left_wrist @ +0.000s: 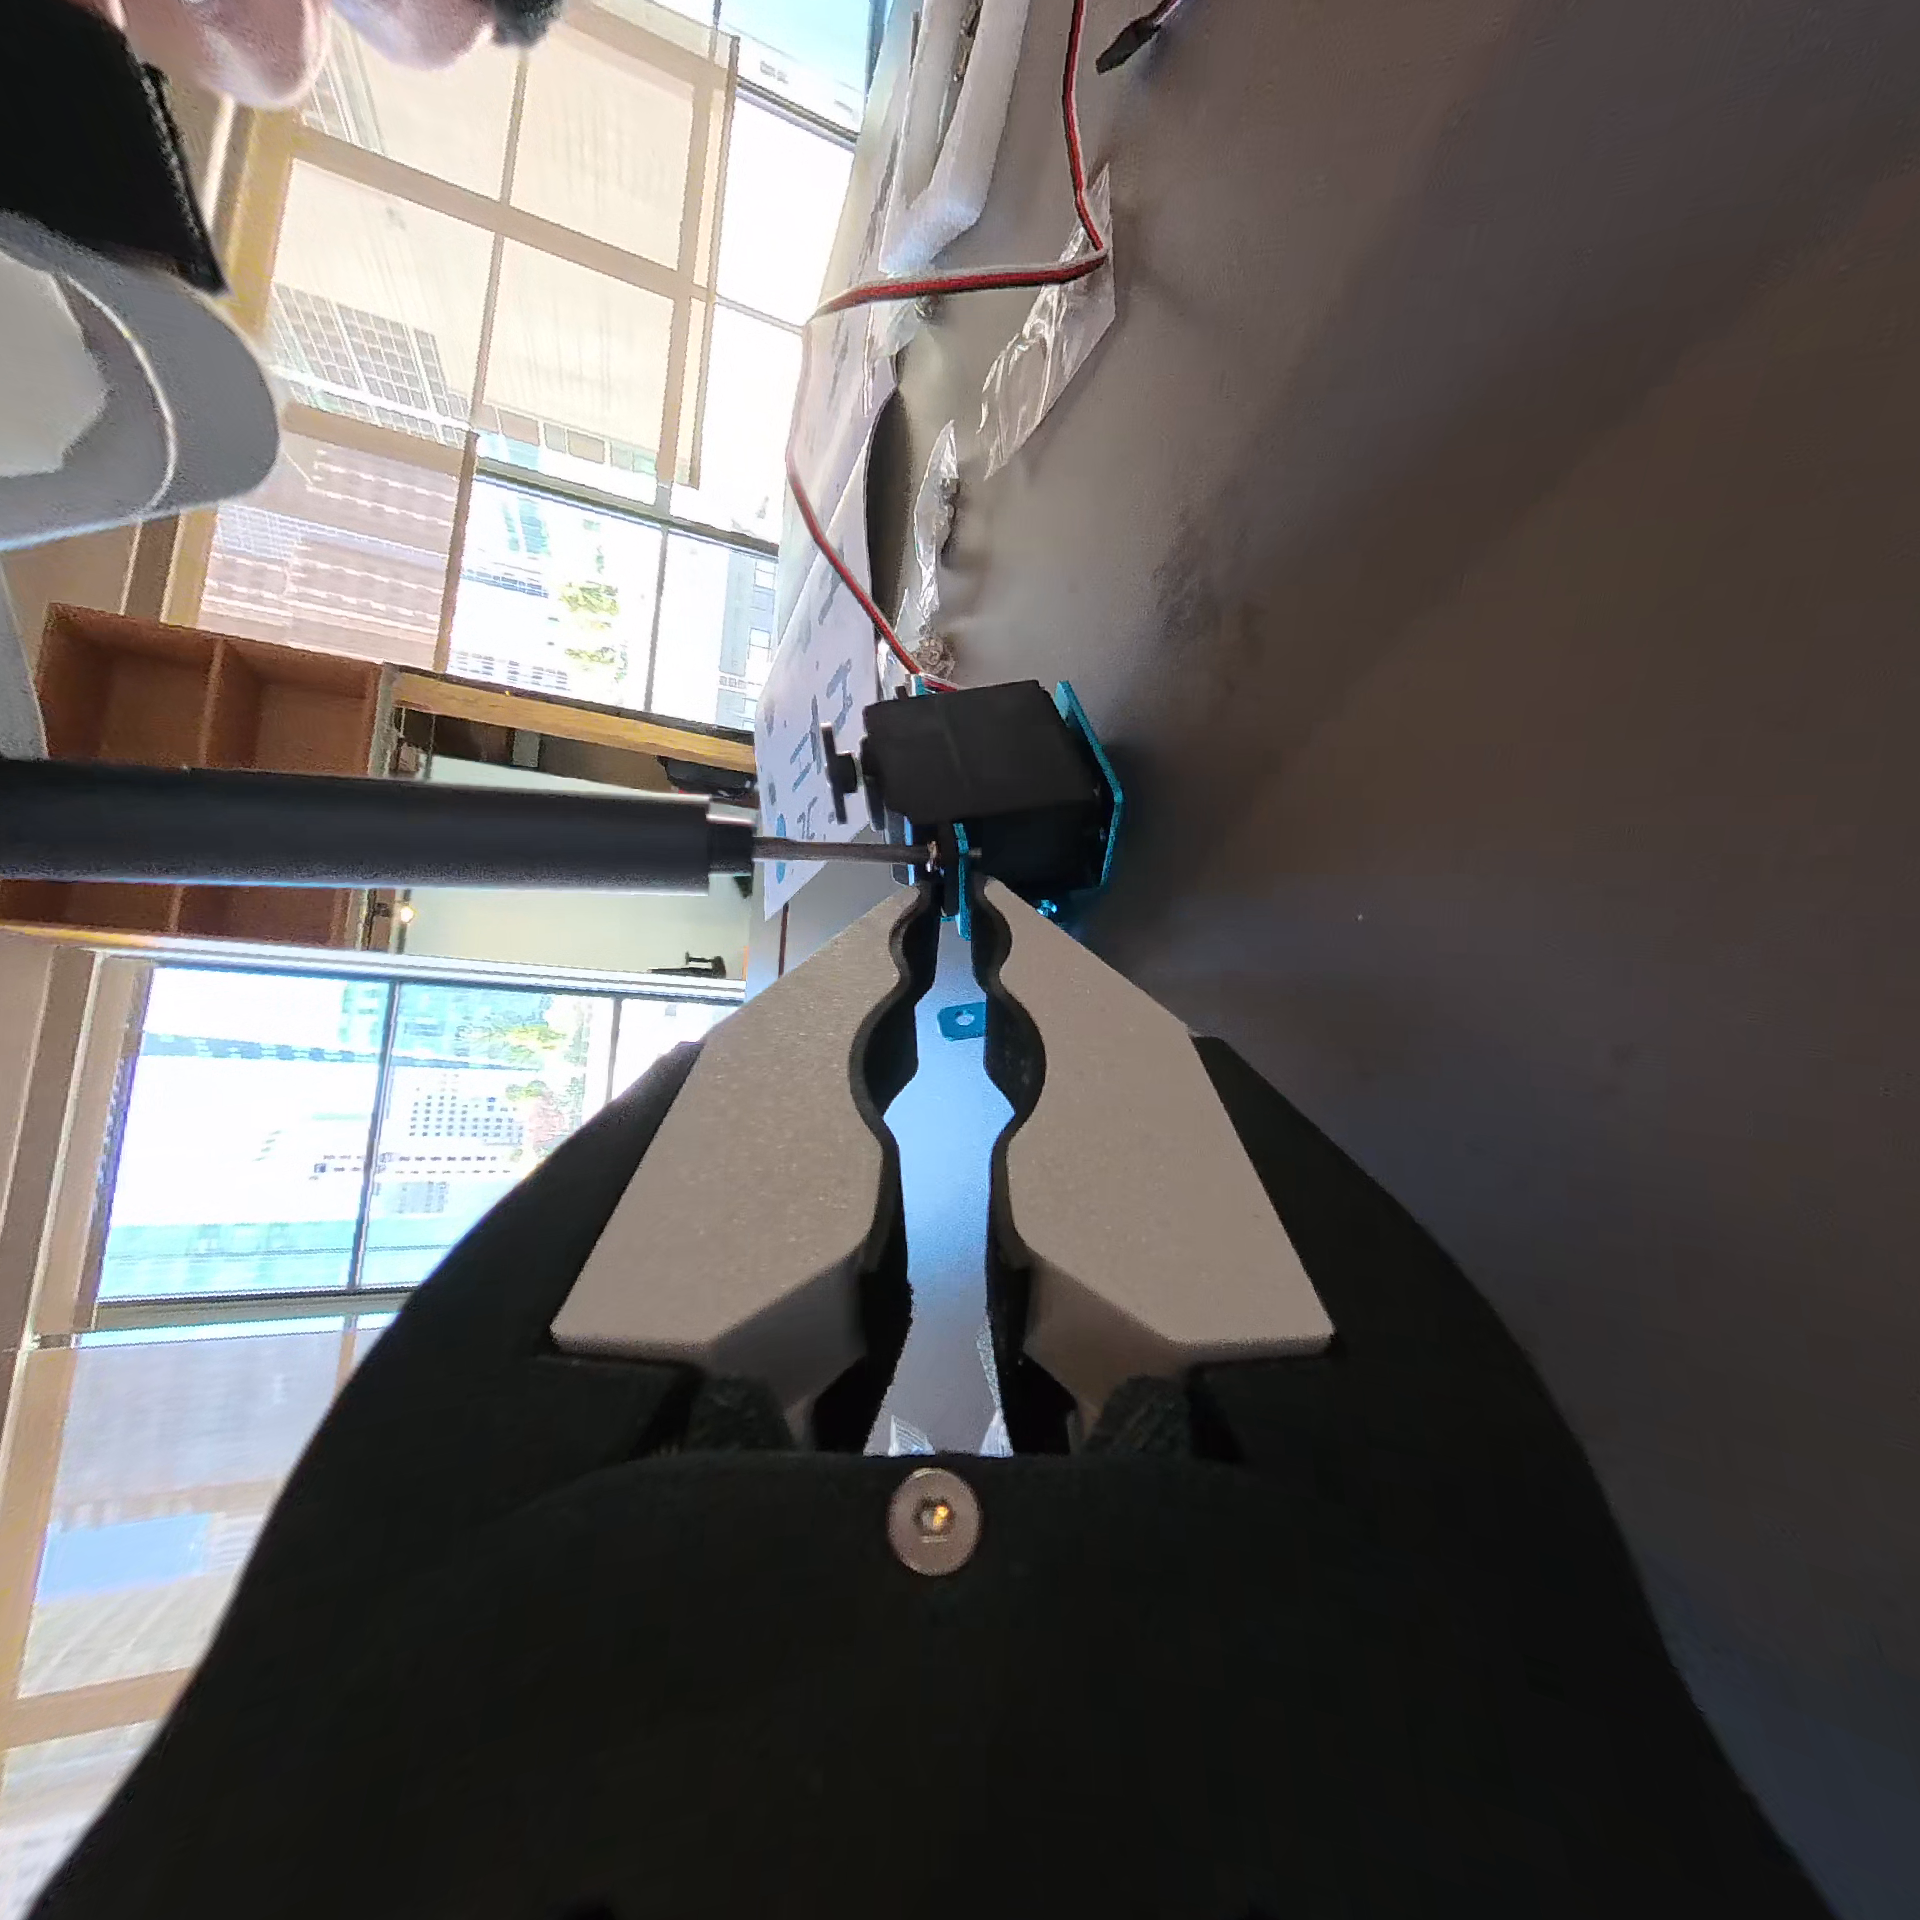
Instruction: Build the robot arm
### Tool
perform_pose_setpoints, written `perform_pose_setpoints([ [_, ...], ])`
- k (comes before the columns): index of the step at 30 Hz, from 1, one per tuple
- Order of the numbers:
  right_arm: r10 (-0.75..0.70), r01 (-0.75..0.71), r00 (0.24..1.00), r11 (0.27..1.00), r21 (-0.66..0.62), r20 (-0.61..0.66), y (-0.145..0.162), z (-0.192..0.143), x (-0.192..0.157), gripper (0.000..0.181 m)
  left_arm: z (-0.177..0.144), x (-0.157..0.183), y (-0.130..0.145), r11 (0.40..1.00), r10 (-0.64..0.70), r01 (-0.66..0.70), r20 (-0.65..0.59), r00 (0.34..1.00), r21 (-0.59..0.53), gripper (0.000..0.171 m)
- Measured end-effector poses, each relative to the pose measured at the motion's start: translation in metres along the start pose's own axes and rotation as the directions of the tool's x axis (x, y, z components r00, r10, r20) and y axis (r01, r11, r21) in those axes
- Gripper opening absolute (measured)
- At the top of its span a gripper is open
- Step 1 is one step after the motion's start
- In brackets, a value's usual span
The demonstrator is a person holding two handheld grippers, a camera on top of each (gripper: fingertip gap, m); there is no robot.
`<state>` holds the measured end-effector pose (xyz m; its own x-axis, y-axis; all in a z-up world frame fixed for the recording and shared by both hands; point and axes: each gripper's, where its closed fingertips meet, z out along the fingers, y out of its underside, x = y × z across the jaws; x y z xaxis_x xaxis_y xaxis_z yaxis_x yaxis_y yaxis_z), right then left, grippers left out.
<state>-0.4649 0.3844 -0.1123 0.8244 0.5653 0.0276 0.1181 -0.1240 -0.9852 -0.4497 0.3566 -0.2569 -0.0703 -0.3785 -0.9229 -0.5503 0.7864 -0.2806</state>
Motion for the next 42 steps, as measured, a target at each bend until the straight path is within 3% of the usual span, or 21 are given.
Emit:
perform_pose_setpoints([
  [8,-0.011,0.013,1.0,0.997,-0.07,0.024,0.005,0.011,-0.001,0.017,0.003,0.002,0.001,1.0,0.027,-0.027,0.004,1.0,-0.014,0.005],
  [17,-0.012,0.014,0.999,0.999,-0.053,0.031,0.005,0.014,0.0,0.017,0.0,0.002,-0.001,1.0,-0.028,0.028,-0.011,1.0,0.003,0.005],
  [22,-0.017,0.019,0.999,0.998,-0.059,0.034,0.005,0.016,0.0,0.017,-0.004,-0.002,-0.001,0.99,-0.139,0.14,-0.038,0.99,0.016,0.013],
  [26,-0.021,0.023,0.999,0.998,-0.063,0.037,0.005,0.017,0.0,0.017,-0.018,-0.02,-0.005,0.957,-0.268,0.271,-0.04,0.963,0.106,0.006],
  [30,-0.022,0.025,0.999,0.997,-0.067,0.041,0.005,0.018,0.001,0.017,-0.031,-0.041,-0.008,0.85,-0.48,0.493,-0.111,0.87,0.184,0.012],
  [34,-0.026,0.029,0.999,0.997,-0.067,0.043,0.005,0.019,0.0,0.017,-0.037,-0.067,-0.013,0.559,-0.745,0.805,-0.306,0.592,0.197,0.044],
  [36,-0.025,0.028,0.999,0.997,-0.067,0.043,0.005,0.019,0.0,0.017,-0.036,-0.077,-0.012,0.454,-0.793,0.873,-0.365,0.487,0.178,0.05],
  [42,-0.032,0.035,0.999,0.997,-0.069,0.036,0.005,0.021,-0.001,0.017,-0.021,-0.08,-0.009,0.406,-0.83,0.91,-0.384,0.405,0.083,0.038],
])
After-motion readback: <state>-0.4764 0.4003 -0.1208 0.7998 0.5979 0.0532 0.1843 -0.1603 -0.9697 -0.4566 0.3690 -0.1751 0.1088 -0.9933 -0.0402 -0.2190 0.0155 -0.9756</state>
